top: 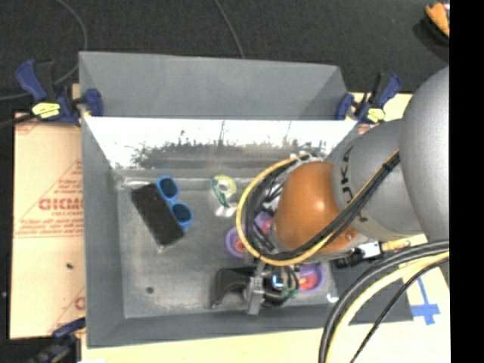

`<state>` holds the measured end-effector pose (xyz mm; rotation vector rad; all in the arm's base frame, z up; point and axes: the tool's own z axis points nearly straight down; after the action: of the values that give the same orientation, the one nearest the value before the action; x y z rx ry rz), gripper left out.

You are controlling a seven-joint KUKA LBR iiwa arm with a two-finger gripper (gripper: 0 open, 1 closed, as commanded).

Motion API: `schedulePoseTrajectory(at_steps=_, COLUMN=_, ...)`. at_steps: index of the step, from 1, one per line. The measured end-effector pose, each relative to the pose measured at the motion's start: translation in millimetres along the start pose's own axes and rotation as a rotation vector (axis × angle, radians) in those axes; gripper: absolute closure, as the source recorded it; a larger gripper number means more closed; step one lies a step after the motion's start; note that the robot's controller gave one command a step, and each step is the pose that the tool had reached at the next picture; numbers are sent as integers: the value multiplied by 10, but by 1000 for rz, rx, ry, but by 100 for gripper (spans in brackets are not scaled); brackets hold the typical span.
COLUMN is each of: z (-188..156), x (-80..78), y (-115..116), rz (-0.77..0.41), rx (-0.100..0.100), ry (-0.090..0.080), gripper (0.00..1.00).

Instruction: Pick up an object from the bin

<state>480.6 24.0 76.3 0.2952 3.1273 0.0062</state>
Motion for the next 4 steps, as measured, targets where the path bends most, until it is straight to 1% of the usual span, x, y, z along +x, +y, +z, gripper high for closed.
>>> schedulePoseTrajectory(at_steps=1, z=-466, x=24, y=-5, rz=-28, rx=2, ry=-4, gripper=0)
schedulePoseTrajectory(at_steps=2, z=-231, x=115, y=92, rz=225, rx=1, ry=2, gripper=0)
schedulePoseTrajectory(at_steps=3, z=60, x=84, y=39, rz=155, rx=1, ry=-8, gripper=0)
schedulePoseTrajectory(at_steps=4, z=64, x=67, y=107, rz=315, rx=2, ry=2, gripper=100)
